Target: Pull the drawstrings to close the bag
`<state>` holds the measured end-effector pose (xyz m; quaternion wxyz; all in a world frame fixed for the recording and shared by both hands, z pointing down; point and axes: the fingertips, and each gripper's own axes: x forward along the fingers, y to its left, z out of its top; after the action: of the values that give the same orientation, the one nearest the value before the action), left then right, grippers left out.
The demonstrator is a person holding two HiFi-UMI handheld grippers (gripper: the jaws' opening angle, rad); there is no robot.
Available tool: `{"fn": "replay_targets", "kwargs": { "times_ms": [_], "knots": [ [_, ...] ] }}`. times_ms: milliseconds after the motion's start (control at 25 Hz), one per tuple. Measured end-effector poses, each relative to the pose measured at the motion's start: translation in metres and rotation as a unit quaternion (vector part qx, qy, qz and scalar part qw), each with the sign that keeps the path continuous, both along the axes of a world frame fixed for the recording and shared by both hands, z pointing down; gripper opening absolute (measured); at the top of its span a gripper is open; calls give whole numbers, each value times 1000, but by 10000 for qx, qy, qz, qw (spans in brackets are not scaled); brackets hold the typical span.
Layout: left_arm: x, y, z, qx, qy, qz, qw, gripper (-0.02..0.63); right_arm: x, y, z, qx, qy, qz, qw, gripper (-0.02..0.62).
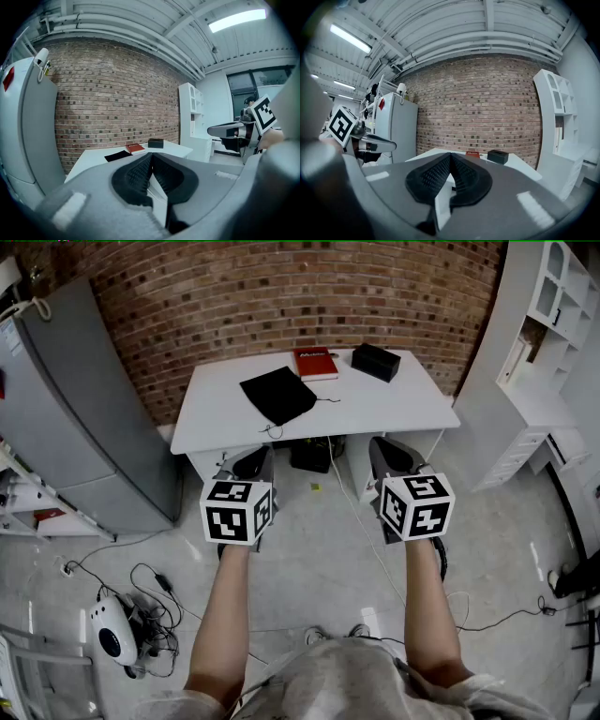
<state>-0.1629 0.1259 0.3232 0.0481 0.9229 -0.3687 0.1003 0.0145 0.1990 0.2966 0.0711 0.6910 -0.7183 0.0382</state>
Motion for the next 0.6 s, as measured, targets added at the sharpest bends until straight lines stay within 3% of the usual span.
{"fn": "replay_targets", "kwargs": {
  "times_ms": [320, 600],
  "knots": [
    [-7, -15, 0, 67, 22, -19, 10000, 5, -6, -11, 3, -7, 68, 60, 10000, 5],
    [-1, -22, 8, 52, 31, -3, 10000, 57, -2, -17, 9, -61, 103, 120, 9999, 66]
  ]
}}
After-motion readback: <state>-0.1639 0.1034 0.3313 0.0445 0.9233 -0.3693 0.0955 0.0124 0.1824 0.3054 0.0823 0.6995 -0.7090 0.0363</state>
